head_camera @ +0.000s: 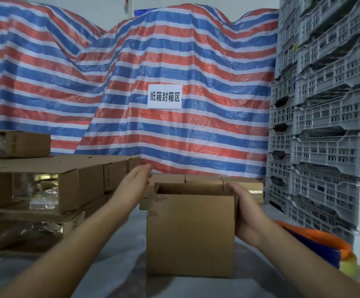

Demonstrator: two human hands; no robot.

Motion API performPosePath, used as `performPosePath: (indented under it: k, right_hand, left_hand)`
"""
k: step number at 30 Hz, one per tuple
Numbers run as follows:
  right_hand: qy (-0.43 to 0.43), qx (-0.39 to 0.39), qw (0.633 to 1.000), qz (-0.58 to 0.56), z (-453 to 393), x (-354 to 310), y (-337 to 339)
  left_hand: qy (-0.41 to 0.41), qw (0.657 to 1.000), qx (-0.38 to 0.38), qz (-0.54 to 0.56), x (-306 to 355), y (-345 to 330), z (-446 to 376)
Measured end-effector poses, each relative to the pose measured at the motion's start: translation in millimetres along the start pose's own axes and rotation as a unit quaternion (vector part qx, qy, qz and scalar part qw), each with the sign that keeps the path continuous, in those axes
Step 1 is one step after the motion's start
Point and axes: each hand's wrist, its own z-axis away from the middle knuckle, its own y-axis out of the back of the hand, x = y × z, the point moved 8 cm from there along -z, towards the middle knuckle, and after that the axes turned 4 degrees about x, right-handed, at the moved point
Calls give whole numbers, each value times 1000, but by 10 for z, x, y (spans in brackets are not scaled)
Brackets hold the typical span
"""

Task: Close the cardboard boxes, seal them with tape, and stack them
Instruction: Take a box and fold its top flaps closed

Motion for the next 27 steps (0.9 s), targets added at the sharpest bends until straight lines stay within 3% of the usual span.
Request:
performPosePath:
  k: [4,6,11,17,27]
  right_hand:
    - [-6,58,996,-64,-74,166,24]
    - [-2,63,996,-60,-124,139,-5]
    - [-13,73,995,-69,-257,181,-8]
    - [-40,79,990,-108,-517,440,116]
    - [-74,37,985,-150,-493,569,99]
  left_hand:
    - [122,985,-61,109,-522,-299,72]
    - [166,977,-53,119,-648,-360,5]
    - [132,969,-11,209,-878,-387,-204]
    - [178,955,-11,235,-1032,-453,-260]
    - [147,961,-26,233,-1123,-462,-301]
